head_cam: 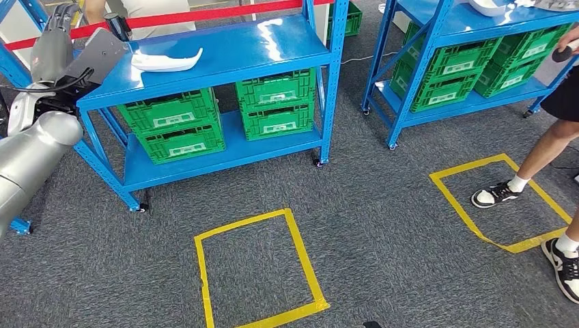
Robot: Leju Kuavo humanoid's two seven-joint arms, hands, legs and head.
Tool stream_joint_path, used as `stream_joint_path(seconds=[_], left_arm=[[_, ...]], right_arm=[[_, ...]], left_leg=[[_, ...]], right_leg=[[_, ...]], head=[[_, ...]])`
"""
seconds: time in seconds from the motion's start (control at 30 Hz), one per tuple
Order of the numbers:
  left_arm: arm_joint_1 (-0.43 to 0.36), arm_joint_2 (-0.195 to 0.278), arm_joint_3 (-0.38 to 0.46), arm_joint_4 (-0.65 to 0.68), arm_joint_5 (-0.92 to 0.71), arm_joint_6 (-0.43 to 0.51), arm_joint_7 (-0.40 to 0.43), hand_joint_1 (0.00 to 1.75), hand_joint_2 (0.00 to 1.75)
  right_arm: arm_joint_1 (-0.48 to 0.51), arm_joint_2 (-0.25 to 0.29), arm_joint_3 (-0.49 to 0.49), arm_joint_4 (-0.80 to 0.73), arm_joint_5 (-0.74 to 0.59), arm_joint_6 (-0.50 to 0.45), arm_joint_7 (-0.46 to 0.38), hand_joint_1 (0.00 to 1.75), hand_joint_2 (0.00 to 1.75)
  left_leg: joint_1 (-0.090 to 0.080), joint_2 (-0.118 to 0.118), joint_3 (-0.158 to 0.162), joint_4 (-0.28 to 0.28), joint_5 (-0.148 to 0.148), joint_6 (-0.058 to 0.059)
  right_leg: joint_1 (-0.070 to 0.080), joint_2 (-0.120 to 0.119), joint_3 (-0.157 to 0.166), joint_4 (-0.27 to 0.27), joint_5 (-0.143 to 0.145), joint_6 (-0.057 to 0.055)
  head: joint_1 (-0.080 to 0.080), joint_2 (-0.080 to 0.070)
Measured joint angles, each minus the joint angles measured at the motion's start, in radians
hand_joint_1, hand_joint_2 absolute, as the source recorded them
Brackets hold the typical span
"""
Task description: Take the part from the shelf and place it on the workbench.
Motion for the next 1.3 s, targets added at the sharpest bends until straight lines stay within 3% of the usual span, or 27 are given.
stream_joint_path(seconds=[0.1, 0.2, 0.3, 0.33, 0.37, 0.43, 0.47, 0.5, 0.57, 0.63, 0.7, 0.77, 0.83, 0.87, 0.9, 0.97, 1.0, 1.03, 1.1, 1.17, 1.23, 1.3], left_arm=[[-0.011, 0.000, -0.005, 0.003, -0.002, 0.000, 0.000, 0.00, 0.00], [-0.021, 0.000, -0.006, 0.004, -0.002, 0.000, -0.002, 0.00, 0.00], [-0.023, 0.000, -0.007, 0.007, -0.002, -0.001, -0.005, 0.00, 0.00], [-0.021, 0.000, -0.007, 0.008, -0.002, -0.002, -0.005, 0.00, 0.00], [-0.019, 0.000, -0.007, 0.008, -0.002, -0.003, -0.006, 0.00, 0.00], [-0.018, 0.000, -0.007, 0.008, -0.002, -0.004, -0.007, 0.00, 0.00], [-0.019, -0.001, -0.007, 0.008, -0.003, -0.004, -0.007, 0.00, 0.00], [-0.019, -0.001, -0.007, 0.008, -0.004, -0.004, -0.007, 0.00, 0.00], [-0.020, -0.001, -0.007, 0.009, -0.005, -0.004, -0.006, 0.00, 0.00], [-0.020, -0.001, -0.007, 0.010, -0.006, -0.005, -0.007, 0.00, 0.00], [-0.021, 0.001, -0.008, 0.010, -0.009, -0.005, -0.007, 0.00, 0.00], [-0.020, 0.005, -0.008, 0.010, -0.013, -0.005, -0.006, 0.00, 0.00], [-0.014, 0.009, -0.009, 0.010, -0.018, -0.005, -0.006, 0.00, 0.00], [-0.009, 0.012, -0.009, 0.011, -0.020, -0.005, -0.006, 0.00, 0.00], [-0.005, 0.015, -0.009, 0.012, -0.022, -0.005, -0.006, 0.00, 0.00], [-0.002, 0.023, -0.009, 0.013, -0.023, -0.005, -0.006, 0.00, 0.00], [-0.002, 0.027, -0.009, 0.013, -0.024, -0.005, -0.006, 0.00, 0.00], [-0.002, 0.030, -0.010, 0.014, -0.025, -0.005, -0.006, 0.00, 0.00], [-0.002, 0.035, -0.011, 0.014, -0.029, -0.005, -0.006, 0.00, 0.00], [-0.002, 0.036, -0.012, 0.013, -0.032, -0.005, -0.007, 0.00, 0.00], [-0.003, 0.038, -0.012, 0.012, -0.034, -0.005, -0.007, 0.00, 0.00], [-0.003, 0.040, -0.012, 0.012, -0.034, -0.005, -0.008, 0.00, 0.00]], right_arm=[[-0.003, 0.005, -0.009, 0.002, 0.001, 0.000, 0.000, 0.00, 0.00], [-0.007, 0.006, -0.012, 0.003, 0.005, 0.000, -0.003, 0.00, 0.00], [-0.008, 0.005, -0.012, 0.004, 0.007, 0.000, -0.004, 0.00, 0.00], [-0.007, 0.005, -0.013, 0.004, 0.008, 0.001, -0.004, 0.00, 0.00], [-0.007, 0.005, -0.013, 0.005, 0.008, 0.001, -0.003, 0.00, 0.00], [-0.007, 0.005, -0.014, 0.006, 0.010, 0.001, -0.003, 0.00, 0.00], [-0.007, 0.006, -0.016, 0.006, 0.010, 0.001, -0.003, 0.00, 0.00], [-0.008, 0.008, -0.017, 0.007, 0.010, 0.001, -0.003, 0.00, 0.00], [-0.007, 0.010, -0.019, 0.010, 0.011, 0.000, -0.001, 0.00, 0.00], [-0.008, 0.009, -0.020, 0.011, 0.013, 0.000, 0.000, 0.00, 0.00], [-0.009, 0.009, -0.020, 0.011, 0.015, 0.000, 0.000, 0.00, 0.00], [-0.009, 0.009, -0.020, 0.011, 0.019, 0.000, 0.000, 0.00, 0.00], [-0.007, 0.009, -0.020, 0.011, 0.022, 0.000, 0.001, 0.00, 0.00], [-0.007, 0.009, -0.020, 0.011, 0.023, 0.000, 0.001, 0.00, 0.00], [-0.006, 0.009, -0.020, 0.011, 0.024, 0.000, 0.001, 0.00, 0.00], [-0.005, 0.009, -0.020, 0.011, 0.026, 0.000, 0.001, 0.00, 0.00], [-0.006, 0.010, -0.020, 0.012, 0.028, -0.001, 0.001, 0.00, 0.00], [-0.007, 0.011, -0.021, 0.014, 0.030, -0.003, 0.002, 0.00, 0.00], [-0.010, 0.012, -0.021, 0.016, 0.034, -0.007, 0.003, 0.00, 0.00], [-0.010, 0.011, -0.021, 0.016, 0.036, -0.009, 0.004, 0.00, 0.00], [-0.011, 0.010, -0.021, 0.016, 0.038, -0.008, 0.004, 0.00, 0.00], [-0.012, 0.009, -0.020, 0.016, 0.039, -0.008, 0.006, 0.00, 0.00]], left_leg=[[-0.005, 0.002, -0.003, -0.002, 0.002, 0.015], [0.007, 0.009, 0.015, -0.046, 0.024, 0.027], [0.014, 0.015, 0.021, -0.058, 0.028, 0.030], [0.017, 0.015, 0.021, -0.056, 0.024, 0.027], [0.020, 0.014, 0.021, -0.052, 0.019, 0.022], [0.032, 0.012, 0.023, -0.036, 0.003, 0.007], [0.037, 0.012, 0.022, -0.025, -0.007, -0.003], [0.039, 0.011, 0.017, -0.011, -0.019, -0.013], [0.036, 0.007, 0.006, 0.002, -0.035, -0.029], [0.036, 0.005, 0.010, -0.003, -0.041, -0.036], [0.037, 0.014, 0.005, 0.025, -0.053, -0.040], [0.033, 0.027, -0.063, 0.140, -0.087, -0.039], [0.026, 0.029, -0.162, 0.269, -0.107, -0.033], [0.023, 0.029, -0.194, 0.291, -0.088, -0.026], [0.018, 0.029, -0.207, 0.277, -0.050, -0.016], [0.003, 0.029, -0.188, 0.161, 0.057, 0.010], [-0.005, 0.029, -0.168, 0.106, 0.093, 0.023], [-0.012, 0.030, -0.148, 0.061, 0.109, 0.034], [-0.021, 0.031, -0.120, 0.021, 0.095, 0.043], [-0.017, 0.028, -0.091, -0.010, 0.080, 0.045], [-0.011, 0.026, -0.056, -0.030, 0.067, 0.050], [-0.010, 0.025, -0.031, -0.038, 0.050, 0.054]], right_leg=[[-0.005, 0.001, 0.003, -0.008, 0.007, 0.010], [-0.002, 0.000, -0.012, 0.014, -0.004, 0.018], [-0.009, -0.001, -0.112, 0.183, -0.064, 0.031], [-0.014, -0.001, -0.144, 0.230, -0.069, 0.036], [-0.019, -0.001, -0.162, 0.245, -0.057, 0.042], [-0.030, -0.002, -0.141, 0.164, 0.015, 0.057], [-0.034, -0.001, -0.119, 0.108, 0.040, 0.066], [-0.036, 0.001, -0.099, 0.062, 0.053, 0.067], [-0.034, 0.004, -0.086, 0.039, 0.036, 0.050], [-0.033, 0.002, -0.082, 0.042, 0.025, 0.023], [-0.032, 0.003, -0.069, 0.041, 0.016, 0.006], [-0.030, 0.004, -0.052, 0.037, 0.004, -0.006], [-0.023, 0.004, -0.031, 0.033, -0.011, -0.013], [-0.019, 0.004, -0.018, 0.032, -0.021, -0.015], [-0.015, 0.004, -0.002, 0.030, -0.031, -0.017], [-0.009, 0.005, 0.030, 0.023, -0.054, -0.017], [-0.006, 0.004, 0.045, 0.016, -0.063, -0.015], [-0.005, 0.003, 0.058, 0.007, -0.070, -0.012], [-0.004, -0.001, 0.078, -0.007, -0.069, 0.000], [-0.005, -0.003, 0.081, 0.007, -0.057, 0.010], [-0.004, -0.003, 0.039, 0.081, -0.053, 0.017], [-0.003, -0.002, -0.050, 0.192, -0.083, 0.021]], head=[[0.000, 0.000], [0.001, 0.000], [0.002, 0.000], [0.002, 0.000], [0.002, 0.000], [0.002, 0.000], [0.002, 0.000], [0.004, 0.000], [0.004, 0.000], [0.002, 0.000], [0.000, 0.000], [-0.002, 0.000], [-0.002, 0.000], [-0.002, 0.000], [-0.002, 0.000], [-0.002, 0.000], [-0.001, 0.000], [-0.001, 0.000], [-0.004, 0.000], [-0.006, 0.000], [-0.005, 0.000], [-0.006, 0.000]])
